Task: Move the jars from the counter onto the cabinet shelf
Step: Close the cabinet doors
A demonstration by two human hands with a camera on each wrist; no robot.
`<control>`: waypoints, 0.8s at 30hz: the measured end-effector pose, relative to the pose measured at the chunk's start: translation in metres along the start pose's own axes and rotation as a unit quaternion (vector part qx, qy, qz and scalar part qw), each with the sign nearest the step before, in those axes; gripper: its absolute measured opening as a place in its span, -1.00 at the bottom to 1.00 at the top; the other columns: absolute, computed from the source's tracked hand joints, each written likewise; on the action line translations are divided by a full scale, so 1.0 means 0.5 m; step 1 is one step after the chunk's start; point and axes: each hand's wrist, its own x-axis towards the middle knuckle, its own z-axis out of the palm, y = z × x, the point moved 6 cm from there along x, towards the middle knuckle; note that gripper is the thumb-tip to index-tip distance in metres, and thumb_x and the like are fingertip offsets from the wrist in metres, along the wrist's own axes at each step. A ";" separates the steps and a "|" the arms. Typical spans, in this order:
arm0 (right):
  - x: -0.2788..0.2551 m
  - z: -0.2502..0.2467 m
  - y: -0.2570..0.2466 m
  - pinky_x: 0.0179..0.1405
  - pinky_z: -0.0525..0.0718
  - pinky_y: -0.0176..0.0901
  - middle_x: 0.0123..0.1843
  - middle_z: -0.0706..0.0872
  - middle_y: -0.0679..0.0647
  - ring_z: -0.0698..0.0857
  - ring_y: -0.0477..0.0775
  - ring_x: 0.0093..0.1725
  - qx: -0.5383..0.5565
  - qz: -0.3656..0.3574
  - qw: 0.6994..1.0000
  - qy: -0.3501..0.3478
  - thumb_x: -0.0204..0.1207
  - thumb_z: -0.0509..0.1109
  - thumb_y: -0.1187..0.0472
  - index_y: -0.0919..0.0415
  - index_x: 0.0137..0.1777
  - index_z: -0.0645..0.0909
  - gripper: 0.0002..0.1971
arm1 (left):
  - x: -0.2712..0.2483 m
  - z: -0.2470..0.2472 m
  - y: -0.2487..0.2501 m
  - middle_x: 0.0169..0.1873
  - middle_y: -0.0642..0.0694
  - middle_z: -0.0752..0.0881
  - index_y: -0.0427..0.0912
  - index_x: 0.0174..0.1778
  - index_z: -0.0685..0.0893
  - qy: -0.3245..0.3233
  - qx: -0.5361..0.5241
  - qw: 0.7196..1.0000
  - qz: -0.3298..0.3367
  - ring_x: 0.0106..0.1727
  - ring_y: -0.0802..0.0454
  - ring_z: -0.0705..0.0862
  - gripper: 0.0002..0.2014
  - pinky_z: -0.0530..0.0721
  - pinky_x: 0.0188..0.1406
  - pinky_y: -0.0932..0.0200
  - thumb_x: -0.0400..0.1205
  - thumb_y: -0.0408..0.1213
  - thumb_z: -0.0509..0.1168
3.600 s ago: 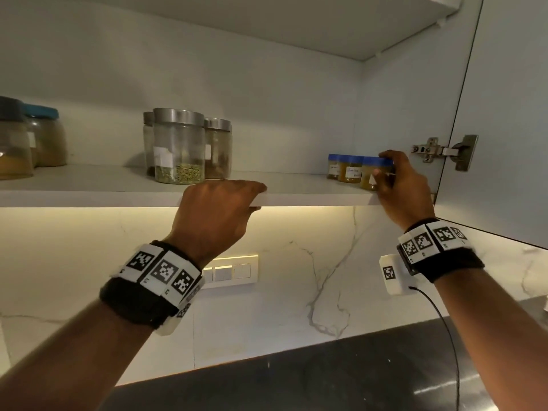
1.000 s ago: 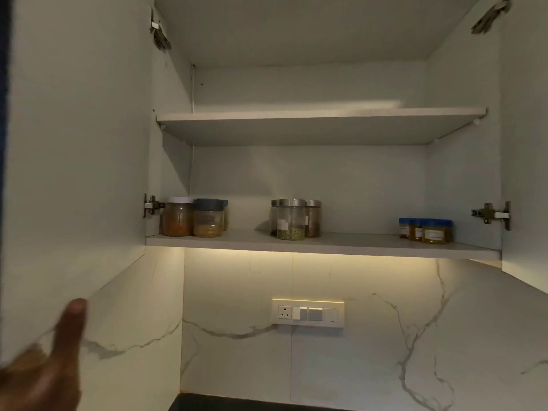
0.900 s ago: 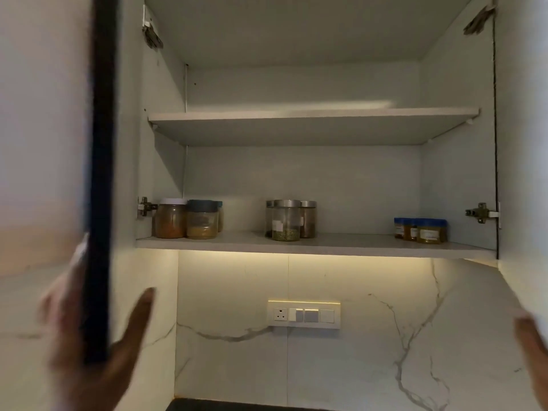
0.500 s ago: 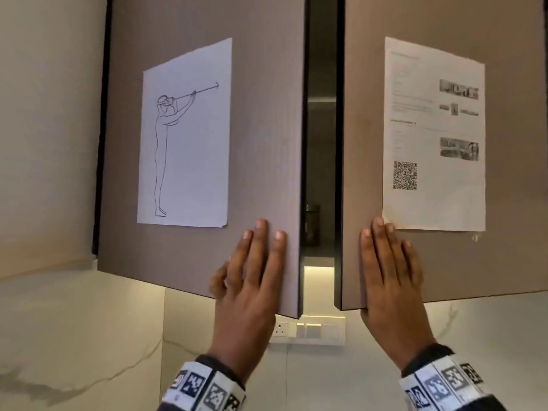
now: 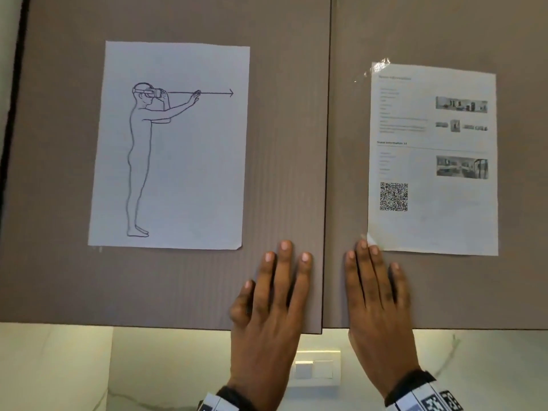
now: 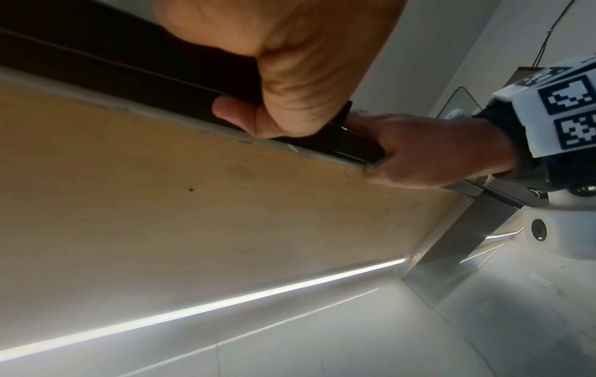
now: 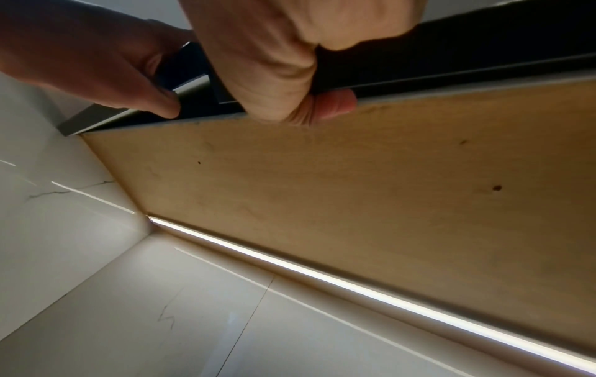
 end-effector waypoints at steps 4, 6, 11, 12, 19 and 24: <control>0.001 0.012 0.001 0.63 0.32 0.52 0.79 0.18 0.40 0.23 0.48 0.76 -0.009 0.002 1.000 0.019 0.84 -0.37 0.25 0.37 0.75 0.16 -0.43 | 0.004 0.023 -0.005 0.73 -0.21 0.31 -0.08 0.76 0.30 0.026 0.032 0.999 0.007 0.72 -0.22 0.26 -0.51 0.31 0.44 -0.18 0.86 -0.27 -0.08; -0.001 0.013 0.003 0.63 0.33 0.52 0.79 0.18 0.39 0.24 0.48 0.75 -0.011 0.003 0.999 0.031 0.84 -0.34 0.26 0.37 0.75 0.15 -0.45 | 0.004 0.028 -0.002 0.71 -0.21 0.35 -0.07 0.75 0.32 0.042 0.037 0.998 0.012 0.70 -0.20 0.31 -0.51 0.33 0.40 -0.15 0.85 -0.26 0.00; -0.003 0.010 0.000 0.65 0.30 0.49 0.82 0.14 0.36 0.20 0.44 0.78 -0.008 0.008 0.999 0.052 0.82 -0.17 0.32 0.35 0.78 0.08 -0.47 | 0.013 0.051 -0.005 0.72 -0.18 0.35 -0.05 0.76 0.31 0.050 0.034 0.998 0.018 0.68 -0.16 0.36 -0.50 0.38 0.42 -0.10 0.84 -0.28 0.04; -0.003 0.008 -0.002 0.66 0.29 0.49 0.82 0.13 0.35 0.20 0.44 0.78 -0.008 0.007 0.998 0.055 0.79 -0.08 0.33 0.35 0.79 0.06 -0.44 | 0.015 0.054 -0.006 0.72 -0.18 0.34 -0.05 0.76 0.30 0.049 0.035 0.998 0.019 0.69 -0.17 0.34 -0.50 0.37 0.43 -0.11 0.84 -0.28 0.04; -0.002 0.013 -0.001 0.68 0.25 0.49 0.83 0.10 0.34 0.13 0.42 0.80 -0.032 0.018 0.998 0.046 0.72 0.14 0.30 0.34 0.79 0.04 -0.34 | 0.014 0.051 -0.007 0.75 -0.19 0.27 -0.07 0.79 0.21 0.066 0.038 0.997 0.019 0.73 -0.18 0.25 -0.46 0.31 0.48 -0.13 0.83 -0.26 0.02; -0.004 0.011 -0.003 0.69 0.24 0.48 0.82 0.10 0.35 0.15 0.43 0.80 -0.015 0.029 0.999 0.024 0.81 -0.36 0.32 0.35 0.79 0.06 -0.43 | 0.007 0.040 -0.007 0.78 -0.22 0.18 -0.09 0.80 0.16 0.061 0.049 0.997 0.007 0.77 -0.25 0.21 -0.45 0.30 0.54 -0.17 0.85 -0.39 -0.24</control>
